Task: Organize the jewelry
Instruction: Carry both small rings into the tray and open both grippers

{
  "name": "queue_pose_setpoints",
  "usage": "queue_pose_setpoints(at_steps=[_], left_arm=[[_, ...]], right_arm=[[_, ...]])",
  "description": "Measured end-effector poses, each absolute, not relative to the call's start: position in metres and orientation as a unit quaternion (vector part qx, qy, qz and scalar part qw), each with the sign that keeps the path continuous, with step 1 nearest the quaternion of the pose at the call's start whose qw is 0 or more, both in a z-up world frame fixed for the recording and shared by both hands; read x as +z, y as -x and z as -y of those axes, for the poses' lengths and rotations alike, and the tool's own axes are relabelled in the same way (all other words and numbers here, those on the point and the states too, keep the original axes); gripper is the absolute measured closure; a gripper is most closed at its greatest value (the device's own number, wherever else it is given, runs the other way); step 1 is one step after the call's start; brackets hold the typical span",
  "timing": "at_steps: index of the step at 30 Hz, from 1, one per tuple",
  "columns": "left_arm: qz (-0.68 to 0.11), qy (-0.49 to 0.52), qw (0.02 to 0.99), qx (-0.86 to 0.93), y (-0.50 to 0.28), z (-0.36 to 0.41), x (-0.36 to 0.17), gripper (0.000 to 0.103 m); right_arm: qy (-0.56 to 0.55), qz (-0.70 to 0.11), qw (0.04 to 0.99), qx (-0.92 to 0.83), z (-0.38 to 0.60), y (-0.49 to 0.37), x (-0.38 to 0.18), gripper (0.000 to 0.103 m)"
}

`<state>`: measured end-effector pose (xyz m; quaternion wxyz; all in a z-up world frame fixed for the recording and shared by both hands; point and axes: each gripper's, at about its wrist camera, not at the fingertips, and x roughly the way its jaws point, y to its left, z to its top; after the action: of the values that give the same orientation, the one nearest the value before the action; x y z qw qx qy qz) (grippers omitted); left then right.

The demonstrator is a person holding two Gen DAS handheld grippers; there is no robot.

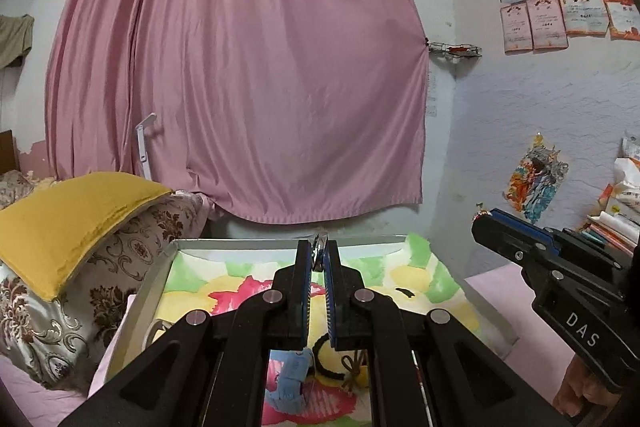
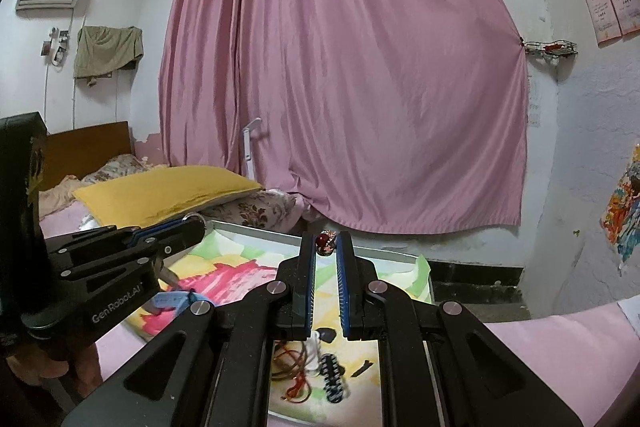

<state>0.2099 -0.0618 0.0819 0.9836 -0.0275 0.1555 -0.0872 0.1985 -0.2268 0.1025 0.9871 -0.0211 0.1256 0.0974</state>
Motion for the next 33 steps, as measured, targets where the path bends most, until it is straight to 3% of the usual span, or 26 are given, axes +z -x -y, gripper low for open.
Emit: queue_pose_setpoints(at_steps=[20, 33], left_arm=[[-0.303, 0.013, 0.944, -0.13, -0.245, 0.079, 0.044, 0.097], [-0.341, -0.002, 0.931, -0.13, -0.246, 0.082, 0.032, 0.097]], right_arm=[[-0.011, -0.308, 0.944, 0.121, 0.242, -0.247, 0.05, 0.094], [0.005, -0.34, 0.928, 0.15, 0.232, -0.25, 0.038, 0.094]])
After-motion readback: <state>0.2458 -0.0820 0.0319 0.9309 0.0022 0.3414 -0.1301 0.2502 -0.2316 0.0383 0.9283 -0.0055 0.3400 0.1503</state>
